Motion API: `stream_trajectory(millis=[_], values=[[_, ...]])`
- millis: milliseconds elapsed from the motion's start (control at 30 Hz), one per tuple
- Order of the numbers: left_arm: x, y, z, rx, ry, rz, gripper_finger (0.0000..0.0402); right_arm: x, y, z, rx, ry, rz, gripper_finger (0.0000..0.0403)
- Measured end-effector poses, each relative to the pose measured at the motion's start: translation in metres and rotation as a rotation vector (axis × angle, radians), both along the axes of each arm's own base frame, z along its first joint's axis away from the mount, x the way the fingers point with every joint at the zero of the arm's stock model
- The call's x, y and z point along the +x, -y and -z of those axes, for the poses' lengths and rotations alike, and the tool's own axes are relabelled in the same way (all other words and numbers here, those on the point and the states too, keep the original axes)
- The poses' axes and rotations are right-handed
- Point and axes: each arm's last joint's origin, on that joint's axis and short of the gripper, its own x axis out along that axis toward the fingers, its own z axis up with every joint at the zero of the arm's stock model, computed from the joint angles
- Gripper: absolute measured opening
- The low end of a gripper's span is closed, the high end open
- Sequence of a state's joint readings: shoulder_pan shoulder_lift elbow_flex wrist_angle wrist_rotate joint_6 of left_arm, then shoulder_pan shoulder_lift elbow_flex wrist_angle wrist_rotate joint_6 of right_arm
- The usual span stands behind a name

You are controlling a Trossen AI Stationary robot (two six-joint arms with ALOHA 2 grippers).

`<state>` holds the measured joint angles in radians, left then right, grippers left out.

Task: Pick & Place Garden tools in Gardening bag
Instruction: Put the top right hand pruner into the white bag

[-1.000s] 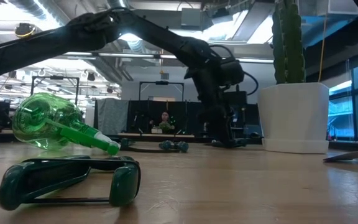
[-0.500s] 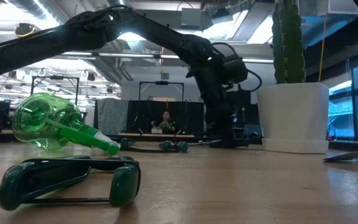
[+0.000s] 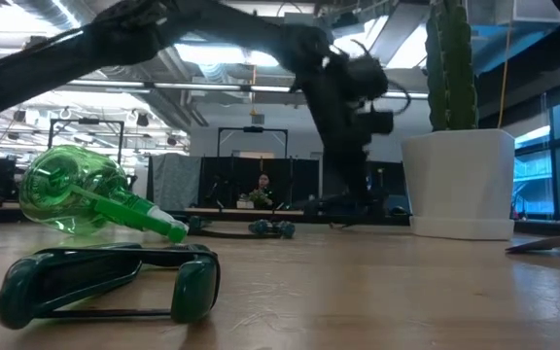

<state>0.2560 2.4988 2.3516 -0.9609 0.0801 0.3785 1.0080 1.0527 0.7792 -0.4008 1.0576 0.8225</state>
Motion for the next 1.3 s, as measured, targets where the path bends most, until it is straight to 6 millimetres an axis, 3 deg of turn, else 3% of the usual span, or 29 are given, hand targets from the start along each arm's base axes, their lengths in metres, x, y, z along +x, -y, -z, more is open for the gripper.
stream_trajectory(millis=[200,467,700,933,1300], values=[[-0.011,0.017,-0.059,-0.002,0.111,-0.022,0.0039,0.000,0.000,0.000,0.002,-0.010,-0.013,0.0012],[-0.043,0.038,-0.130,0.013,0.197,-0.072,0.0039,0.000,0.000,0.001,0.001,-0.022,-0.025,0.0012],[-0.070,0.064,-0.177,-0.018,0.284,-0.037,0.0039,-0.001,0.000,0.002,-0.003,-0.033,-0.033,0.0012],[-0.081,0.095,-0.195,-0.190,0.344,0.160,0.0039,-0.009,-0.009,0.003,0.041,-0.072,-0.145,0.0012],[-0.071,0.140,-0.211,-0.380,0.536,0.485,0.0039,-0.033,-0.022,0.003,-0.077,0.089,-0.054,0.0012]])
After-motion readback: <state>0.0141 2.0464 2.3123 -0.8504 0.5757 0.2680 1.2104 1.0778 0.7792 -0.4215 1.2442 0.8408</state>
